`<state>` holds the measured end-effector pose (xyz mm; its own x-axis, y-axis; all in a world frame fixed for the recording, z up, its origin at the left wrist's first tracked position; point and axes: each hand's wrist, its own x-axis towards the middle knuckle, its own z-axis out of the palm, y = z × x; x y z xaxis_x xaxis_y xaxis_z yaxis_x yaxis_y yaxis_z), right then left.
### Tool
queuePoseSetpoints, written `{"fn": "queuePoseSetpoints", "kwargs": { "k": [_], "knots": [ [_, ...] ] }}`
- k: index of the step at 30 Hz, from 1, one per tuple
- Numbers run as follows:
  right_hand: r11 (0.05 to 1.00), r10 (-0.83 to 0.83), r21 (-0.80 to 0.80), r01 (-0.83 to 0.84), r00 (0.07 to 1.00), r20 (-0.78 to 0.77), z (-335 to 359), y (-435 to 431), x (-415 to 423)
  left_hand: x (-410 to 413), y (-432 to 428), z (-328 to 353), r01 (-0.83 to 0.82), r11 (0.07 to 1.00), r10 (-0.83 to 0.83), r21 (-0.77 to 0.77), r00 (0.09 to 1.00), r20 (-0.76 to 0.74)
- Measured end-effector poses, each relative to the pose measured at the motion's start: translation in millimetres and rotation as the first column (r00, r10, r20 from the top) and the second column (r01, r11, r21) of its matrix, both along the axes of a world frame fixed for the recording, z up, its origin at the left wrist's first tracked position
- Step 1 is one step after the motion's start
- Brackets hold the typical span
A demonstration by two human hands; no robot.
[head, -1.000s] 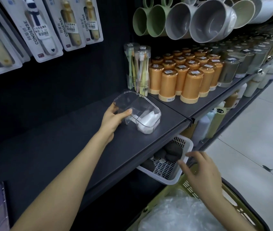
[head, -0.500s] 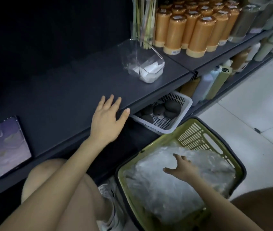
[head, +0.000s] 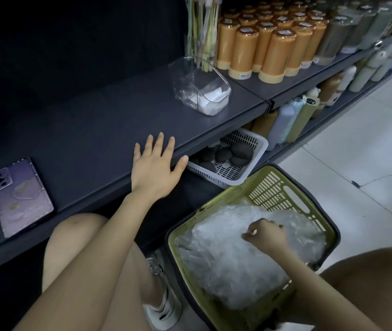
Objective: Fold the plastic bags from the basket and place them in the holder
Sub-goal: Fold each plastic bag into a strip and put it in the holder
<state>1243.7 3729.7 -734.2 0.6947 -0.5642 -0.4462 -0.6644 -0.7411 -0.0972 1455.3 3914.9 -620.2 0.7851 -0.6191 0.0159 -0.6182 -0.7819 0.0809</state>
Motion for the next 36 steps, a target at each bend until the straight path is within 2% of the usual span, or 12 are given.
{"fn": "queuePoseSetpoints", "kwargs": {
  "k": [3, 5, 7, 13, 15, 18, 20, 23, 25, 28, 33, 36],
  "knots": [
    [0.968, -0.072, 0.252, -0.007, 0.949, 0.306, 54.8, -5.0, 4.9, -0.1, 4.7, 4.4, -0.014, 0.975, -0.017, -0.222, 0.990, -0.137],
    [0.900, -0.194, 0.436, -0.025, 0.871, 0.452, 94.1, -3.7, 7.6, -8.4, 9.7, 12.4, -0.099, 0.853, -0.063, -0.512, 0.955, -0.290],
    [0.811, -0.307, 0.582, -0.057, 0.805, 0.507, 128.8, -1.1, 12.9, -26.6, 14.6, 22.6, -0.110, 0.727, -0.170, -0.678, 0.928, -0.332],
    [0.596, -0.320, 0.749, -0.289, 0.771, 0.551, 215.8, 14.8, 35.2, -78.8, 16.3, 46.1, -0.087, 0.686, -0.468, -0.722, 0.707, -0.530],
    [0.604, -0.355, 0.732, -0.315, 0.716, 0.601, 232.4, 16.4, 43.7, -82.6, 16.4, 58.6, -0.094, 0.667, -0.399, -0.739, 0.792, -0.461],
    [0.718, -0.451, 0.647, -0.257, 0.536, 0.714, 243.0, 21.7, 57.4, -95.3, 19.8, 86.8, -0.091, 0.575, -0.238, -0.813, 0.932, -0.273],
    [0.809, -0.443, 0.553, -0.201, 0.411, 0.797, 247.3, 32.2, 68.7, -107.8, 19.4, 102.1, -0.157, 0.495, -0.282, -0.854, 0.901, -0.329],
    [0.929, -0.312, 0.357, -0.093, 0.319, 0.895, 251.3, 50.0, 88.5, -120.3, 12.3, 112.8, -0.270, 0.491, -0.340, -0.828, 0.816, -0.468],
    [0.951, -0.281, 0.306, -0.037, 0.303, 0.910, 254.8, 59.7, 98.0, -119.3, 8.3, 115.0, -0.336, 0.484, -0.286, -0.808, 0.812, -0.508],
    [0.891, -0.402, 0.444, -0.097, 0.287, 0.870, 253.0, 64.3, 107.3, -114.5, 7.3, 114.0, -0.375, 0.466, -0.216, -0.801, 0.830, -0.514],
    [0.552, -0.644, 0.782, -0.290, 0.447, 0.621, 252.9, 64.5, 107.3, -92.5, 13.2, 110.0, -0.444, 0.277, -0.202, -0.852, 0.840, -0.503],
    [0.613, -0.592, 0.736, -0.288, 0.450, 0.668, 251.1, 63.0, 96.7, -72.0, 20.2, 110.6, -0.487, 0.177, -0.131, -0.855, 0.850, -0.511]
  ]
}}
